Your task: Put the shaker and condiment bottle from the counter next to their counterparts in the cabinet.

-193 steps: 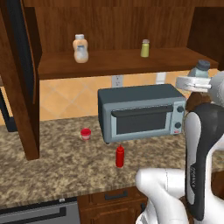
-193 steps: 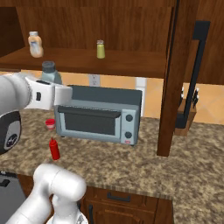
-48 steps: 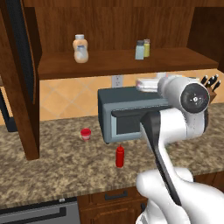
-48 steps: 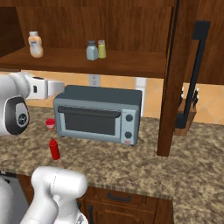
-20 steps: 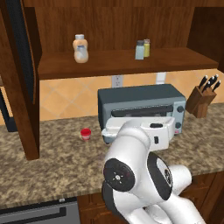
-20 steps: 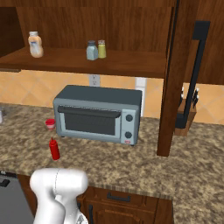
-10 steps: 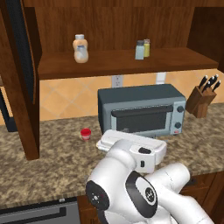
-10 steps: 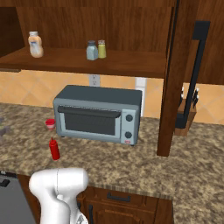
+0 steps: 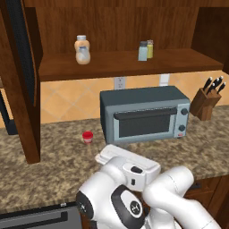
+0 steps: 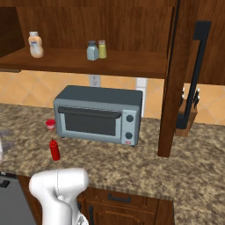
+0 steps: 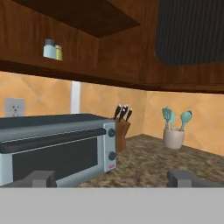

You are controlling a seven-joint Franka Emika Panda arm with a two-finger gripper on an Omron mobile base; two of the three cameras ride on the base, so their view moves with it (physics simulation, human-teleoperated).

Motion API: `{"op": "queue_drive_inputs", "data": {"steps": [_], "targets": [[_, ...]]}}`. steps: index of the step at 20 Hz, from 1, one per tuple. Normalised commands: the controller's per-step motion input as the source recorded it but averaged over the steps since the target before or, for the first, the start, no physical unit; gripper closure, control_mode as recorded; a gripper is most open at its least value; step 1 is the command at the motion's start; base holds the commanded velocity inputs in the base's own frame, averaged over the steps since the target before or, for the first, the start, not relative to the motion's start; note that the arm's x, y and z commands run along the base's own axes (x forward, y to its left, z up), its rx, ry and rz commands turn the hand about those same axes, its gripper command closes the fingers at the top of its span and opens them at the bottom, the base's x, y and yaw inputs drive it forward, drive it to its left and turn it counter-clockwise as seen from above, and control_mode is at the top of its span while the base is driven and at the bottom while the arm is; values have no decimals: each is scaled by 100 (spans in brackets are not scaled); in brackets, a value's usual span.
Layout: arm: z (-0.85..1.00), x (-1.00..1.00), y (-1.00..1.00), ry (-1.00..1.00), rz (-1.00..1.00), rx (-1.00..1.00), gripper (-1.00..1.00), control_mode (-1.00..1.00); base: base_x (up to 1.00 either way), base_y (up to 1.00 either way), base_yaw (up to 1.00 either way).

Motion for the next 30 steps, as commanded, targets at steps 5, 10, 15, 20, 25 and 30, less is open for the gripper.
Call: {"op": "queue_drive_inputs", "data": {"steps": [5,10,15,20,25,30], "targets": [[-69,14,-32,-7,-4,5,-100,-100,0,0,0],[-19,28,-33,0,-1,8,-100,-100,0,0,0],[-39,26,-4,1,-3,7,-100,-100,0,0,0],[-13,39,0,1,-4,0,-100,-100,0,0,0],[-26,36,16,2,-2,0,-100,-100,0,0,0],[-44,20,21,1,-1,0,-100,-100,0,0,0]]}}
